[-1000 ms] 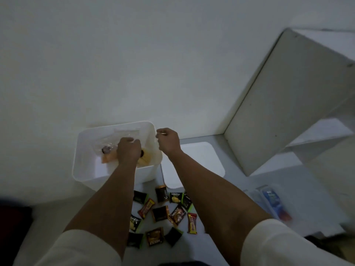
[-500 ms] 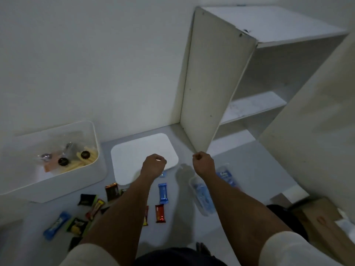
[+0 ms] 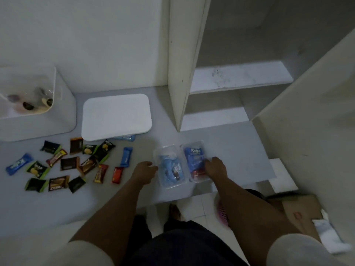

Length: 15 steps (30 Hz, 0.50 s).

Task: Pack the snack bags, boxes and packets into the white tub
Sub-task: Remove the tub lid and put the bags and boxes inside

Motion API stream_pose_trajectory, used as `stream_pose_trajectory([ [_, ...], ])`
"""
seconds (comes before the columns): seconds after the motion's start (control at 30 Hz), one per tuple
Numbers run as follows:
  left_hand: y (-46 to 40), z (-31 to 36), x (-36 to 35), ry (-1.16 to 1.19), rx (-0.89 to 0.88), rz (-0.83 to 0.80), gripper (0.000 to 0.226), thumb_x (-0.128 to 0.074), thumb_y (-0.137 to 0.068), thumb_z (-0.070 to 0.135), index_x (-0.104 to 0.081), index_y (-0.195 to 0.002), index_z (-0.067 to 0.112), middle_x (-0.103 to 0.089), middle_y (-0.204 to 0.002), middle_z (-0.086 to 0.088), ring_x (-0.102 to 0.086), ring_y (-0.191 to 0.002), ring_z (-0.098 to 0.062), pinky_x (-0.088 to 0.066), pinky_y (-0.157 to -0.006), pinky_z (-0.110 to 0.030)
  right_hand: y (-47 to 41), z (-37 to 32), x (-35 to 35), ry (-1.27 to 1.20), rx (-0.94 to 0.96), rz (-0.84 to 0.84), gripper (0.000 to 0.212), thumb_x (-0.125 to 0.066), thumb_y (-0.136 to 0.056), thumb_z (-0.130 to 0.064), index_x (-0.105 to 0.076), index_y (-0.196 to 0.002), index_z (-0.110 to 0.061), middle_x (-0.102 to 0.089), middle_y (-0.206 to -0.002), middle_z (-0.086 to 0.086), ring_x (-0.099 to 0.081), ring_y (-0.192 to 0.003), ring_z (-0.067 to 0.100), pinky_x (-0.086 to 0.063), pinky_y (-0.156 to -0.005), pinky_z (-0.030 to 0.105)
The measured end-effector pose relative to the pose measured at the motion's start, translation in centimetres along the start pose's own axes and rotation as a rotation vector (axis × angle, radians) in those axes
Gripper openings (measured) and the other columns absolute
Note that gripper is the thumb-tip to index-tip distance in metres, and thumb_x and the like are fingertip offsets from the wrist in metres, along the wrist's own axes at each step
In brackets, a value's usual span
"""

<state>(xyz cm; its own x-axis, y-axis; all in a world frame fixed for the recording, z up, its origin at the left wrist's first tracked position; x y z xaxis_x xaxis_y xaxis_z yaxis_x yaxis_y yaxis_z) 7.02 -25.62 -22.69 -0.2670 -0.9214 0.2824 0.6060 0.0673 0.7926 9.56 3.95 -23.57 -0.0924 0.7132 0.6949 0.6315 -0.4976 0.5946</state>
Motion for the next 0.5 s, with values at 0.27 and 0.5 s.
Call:
stream_pose_trajectory([
  [0.27, 1.2, -0.1, -2.1, 0.147, -0.003, 0.041, 0.005, -0.063, -0.09, 0.011, -0.067, -0.089, 0.011, -0.065, -0.095, -0.019, -0.06, -0.081, -0.028, -0.05, -0.07, -0.036, -0.4, 0.0, 3.1, -0.131, 0.141, 0.137, 0.024, -0.051, -0.101, -0.021, -0.068, -0.106, -0.006, -0.072, -0.106, 0.018, -0.067, -0.095, 0.033, -0.053, -0.083, 0.037],
  [0.5, 2.4, -0.6, -2.7, 0.379, 0.045, 0.055, 0.034, -0.057, -0.098, 0.044, -0.062, -0.105, 0.01, -0.067, -0.105, -0.011, -0.066, -0.089, -0.026, -0.057, -0.079, -0.039, 0.1, -3.3, 2.0, -0.204, 0.294, 0.002, 0.019, -0.056, -0.093, -0.024, -0.072, -0.094, -0.014, -0.075, -0.094, 0.008, -0.071, -0.086, 0.026, -0.06, -0.083, 0.046],
])
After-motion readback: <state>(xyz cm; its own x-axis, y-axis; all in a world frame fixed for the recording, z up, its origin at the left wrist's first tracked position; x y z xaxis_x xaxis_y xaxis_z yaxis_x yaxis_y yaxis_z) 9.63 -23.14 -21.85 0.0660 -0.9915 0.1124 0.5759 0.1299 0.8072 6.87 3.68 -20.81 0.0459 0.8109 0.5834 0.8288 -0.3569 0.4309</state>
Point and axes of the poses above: each hand's wrist, its own y-axis away from the middle knuckle, its own x-axis out of the back of the hand, z = x × y, the point moved 3 cm from there along -y, towards the middle knuckle
